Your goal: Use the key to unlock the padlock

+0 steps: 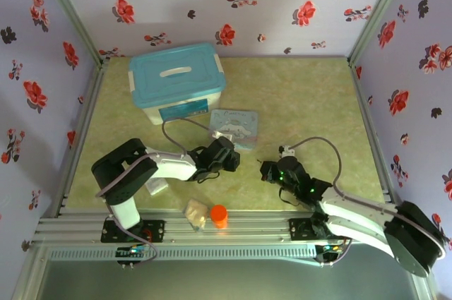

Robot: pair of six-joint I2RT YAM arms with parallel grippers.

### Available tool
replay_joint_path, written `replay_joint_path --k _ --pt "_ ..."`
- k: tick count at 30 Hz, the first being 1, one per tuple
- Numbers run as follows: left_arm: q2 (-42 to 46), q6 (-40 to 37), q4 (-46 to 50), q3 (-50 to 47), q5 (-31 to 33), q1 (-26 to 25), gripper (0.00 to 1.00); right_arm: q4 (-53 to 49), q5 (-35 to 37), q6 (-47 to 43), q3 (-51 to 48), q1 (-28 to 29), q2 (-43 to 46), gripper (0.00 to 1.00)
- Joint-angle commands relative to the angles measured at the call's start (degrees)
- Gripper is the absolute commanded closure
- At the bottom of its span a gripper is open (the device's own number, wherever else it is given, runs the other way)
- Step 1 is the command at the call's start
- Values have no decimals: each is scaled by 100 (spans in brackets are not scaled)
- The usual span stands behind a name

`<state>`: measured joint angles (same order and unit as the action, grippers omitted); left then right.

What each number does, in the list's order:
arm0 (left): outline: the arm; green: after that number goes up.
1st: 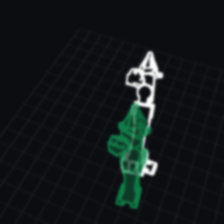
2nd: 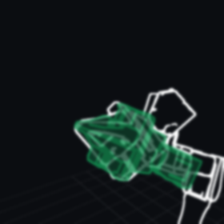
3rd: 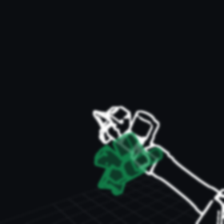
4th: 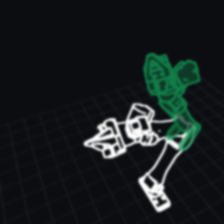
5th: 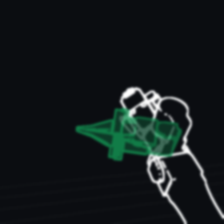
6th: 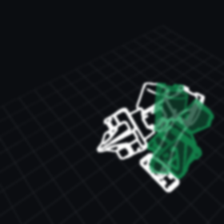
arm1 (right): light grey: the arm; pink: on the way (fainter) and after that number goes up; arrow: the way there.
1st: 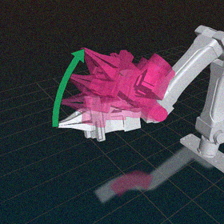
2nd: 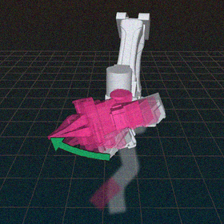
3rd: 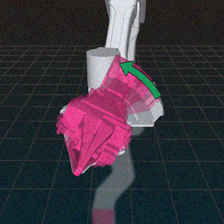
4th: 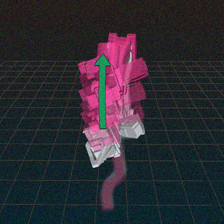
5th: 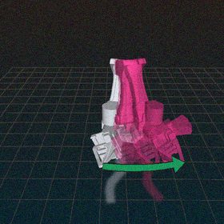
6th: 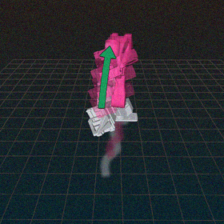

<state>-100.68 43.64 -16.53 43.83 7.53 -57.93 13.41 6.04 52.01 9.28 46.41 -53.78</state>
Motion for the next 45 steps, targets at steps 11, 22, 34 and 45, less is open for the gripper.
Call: replay_joint_path --k 11,22,34,45 --pt "146 1000 -620 -197 231 -86 96 2288 -389 1326 -189 110 -1229 100" --pt "-320 2845 -3111 -768 725 -151 100 4592 -947 3151 -485 -10 -2826 100" --pt "-760 3498 -4213 -830 1036 -236 100 5819 -736 3780 -789 -19 -3295 100" --pt "-883 3921 -4643 -843 1283 -286 100 6308 -907 3899 -779 -51 -3631 100"
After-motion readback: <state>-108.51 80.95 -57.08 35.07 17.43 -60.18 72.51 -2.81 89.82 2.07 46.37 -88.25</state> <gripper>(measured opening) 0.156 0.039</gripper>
